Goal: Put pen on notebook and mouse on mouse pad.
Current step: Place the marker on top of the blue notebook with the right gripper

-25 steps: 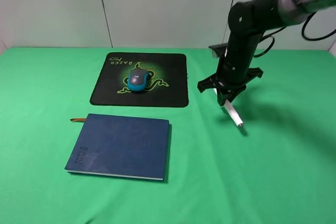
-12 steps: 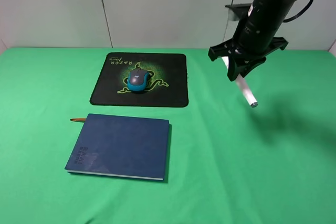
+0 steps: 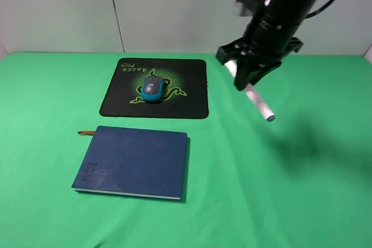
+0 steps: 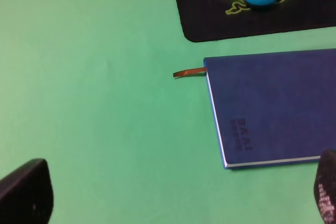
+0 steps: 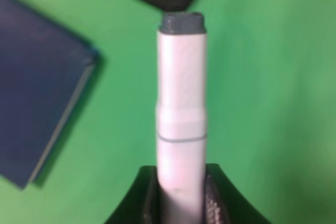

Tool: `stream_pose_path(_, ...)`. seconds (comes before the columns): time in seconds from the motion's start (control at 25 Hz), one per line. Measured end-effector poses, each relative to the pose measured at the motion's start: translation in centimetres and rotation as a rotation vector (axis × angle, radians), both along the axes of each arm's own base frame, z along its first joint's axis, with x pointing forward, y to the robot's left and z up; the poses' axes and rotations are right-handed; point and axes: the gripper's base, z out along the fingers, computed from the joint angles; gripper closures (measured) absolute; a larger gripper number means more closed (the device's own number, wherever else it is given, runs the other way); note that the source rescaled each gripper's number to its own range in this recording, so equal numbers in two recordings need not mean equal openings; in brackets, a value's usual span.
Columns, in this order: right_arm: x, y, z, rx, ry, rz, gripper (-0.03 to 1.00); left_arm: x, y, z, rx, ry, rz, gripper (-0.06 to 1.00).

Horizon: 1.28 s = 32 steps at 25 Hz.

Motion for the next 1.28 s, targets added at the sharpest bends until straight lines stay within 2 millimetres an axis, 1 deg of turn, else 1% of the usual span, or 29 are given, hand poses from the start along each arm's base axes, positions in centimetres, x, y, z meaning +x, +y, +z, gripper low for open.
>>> stream_pose_path(0.16,-2.2,3.7,-0.1,0.012,-0.034,0.152,0.97,0.0,0.0,0.0,0.000,0.000,0.000,-0.06)
stream_pose_path(0.24,-3.5,5.9,-0.4,0.017,-0.054,0.242,0.97,0.0,0.0,0.0,0.000,0.000,0.000,-0.06)
stream_pose_path(0.32,-4.3,7.7,-0.9,0.009,-0.067,0.324,0.97,0.0,0.0,0.0,0.000,0.000,0.000,-0.06)
stream_pose_path(0.52,-6.6,13.1,-2.5,-0.025,-0.081,0.524,0.97,0.0,0.0,0.0,0.000,0.000,0.000,-0.06)
stream_pose_path(0.64,-7.3,15.9,-3.2,-0.047,-0.087,0.602,0.97,0.0,0.0,0.0,0.000,0.000,0.000,-0.06)
stream_pose_path(0.8,-7.9,19.2,-5.1,-0.092,-0.074,0.690,0.97,0.0,0.0,0.0,0.000,0.000,0.000,-0.06)
stream_pose_path(0.92,-7.8,20.9,-6.4,-0.105,-0.072,0.725,0.97,0.0,0.0,0.0,0.000,0.000,0.000,-0.06)
stream_pose_path(1.04,-7.3,21.8,-7.6,-0.113,-0.078,0.750,0.97,0.0,0.0,0.0,0.000,0.000,0.000,-0.06)
stream_pose_path(1.28,-6.8,22.3,-11.0,-0.167,-0.055,0.785,0.97,0.0,0.0,0.0,0.000,0.000,0.000,-0.06)
